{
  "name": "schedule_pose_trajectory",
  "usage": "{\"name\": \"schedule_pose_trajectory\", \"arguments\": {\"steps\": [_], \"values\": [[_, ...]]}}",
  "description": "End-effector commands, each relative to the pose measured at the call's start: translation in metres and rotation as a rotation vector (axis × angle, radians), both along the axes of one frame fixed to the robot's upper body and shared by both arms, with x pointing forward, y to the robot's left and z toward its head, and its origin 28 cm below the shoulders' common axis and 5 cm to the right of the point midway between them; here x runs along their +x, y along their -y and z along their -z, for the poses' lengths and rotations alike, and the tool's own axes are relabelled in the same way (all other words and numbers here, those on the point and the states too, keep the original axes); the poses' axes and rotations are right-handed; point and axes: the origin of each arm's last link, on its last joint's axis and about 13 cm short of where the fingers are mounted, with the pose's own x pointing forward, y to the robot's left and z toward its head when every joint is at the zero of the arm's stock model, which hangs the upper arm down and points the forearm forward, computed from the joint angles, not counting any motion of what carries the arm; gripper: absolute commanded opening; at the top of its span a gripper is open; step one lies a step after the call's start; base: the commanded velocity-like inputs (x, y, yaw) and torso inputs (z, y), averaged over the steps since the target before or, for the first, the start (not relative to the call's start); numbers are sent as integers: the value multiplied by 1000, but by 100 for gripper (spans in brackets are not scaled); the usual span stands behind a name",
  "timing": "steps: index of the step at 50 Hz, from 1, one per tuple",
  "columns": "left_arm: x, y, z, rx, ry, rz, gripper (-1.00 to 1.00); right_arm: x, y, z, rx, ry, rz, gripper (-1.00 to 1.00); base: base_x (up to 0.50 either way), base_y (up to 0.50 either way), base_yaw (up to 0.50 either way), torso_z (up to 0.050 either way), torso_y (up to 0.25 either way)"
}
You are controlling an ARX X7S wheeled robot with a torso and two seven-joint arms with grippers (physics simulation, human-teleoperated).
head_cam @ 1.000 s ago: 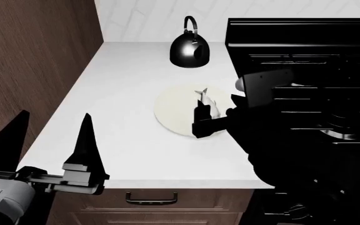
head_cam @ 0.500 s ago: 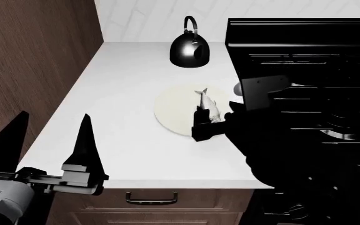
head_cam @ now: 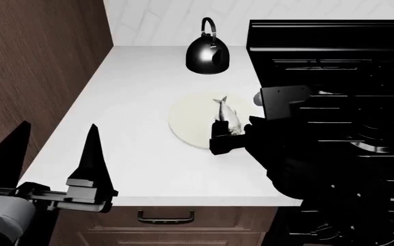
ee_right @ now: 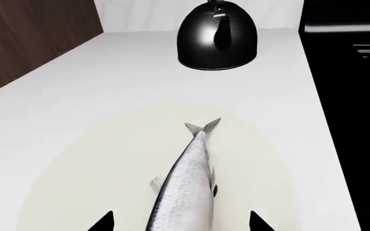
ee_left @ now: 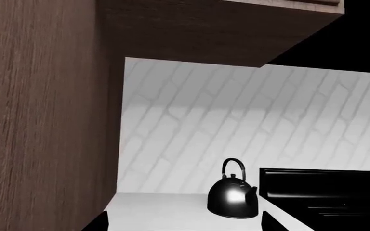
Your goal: Pick the fish from the counter and place it in the microwave.
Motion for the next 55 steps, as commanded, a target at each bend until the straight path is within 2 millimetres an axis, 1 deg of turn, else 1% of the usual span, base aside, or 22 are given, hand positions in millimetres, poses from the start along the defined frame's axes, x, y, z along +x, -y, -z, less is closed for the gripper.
{"name": "schedule_pose_trajectory", "arguments": {"steps": [1, 9, 35, 55], "values": [[-1, 0, 1, -3, -1, 1, 100, 3, -2, 0, -1, -30, -7, 100, 0, 0, 0, 0, 0], [-1, 0, 1, -3, -1, 1, 100, 5, -1, 3, -1, -59, -6, 100, 0, 0, 0, 0, 0], [0, 1, 0, -2, 0, 5, 100, 9, -1, 2, -9, -107, -1, 100, 0, 0, 0, 0, 0], [-2, -2, 1, -9, 1, 0, 100, 16, -6, 8, -37, -154, -9, 100, 0, 0, 0, 0, 0]]}}
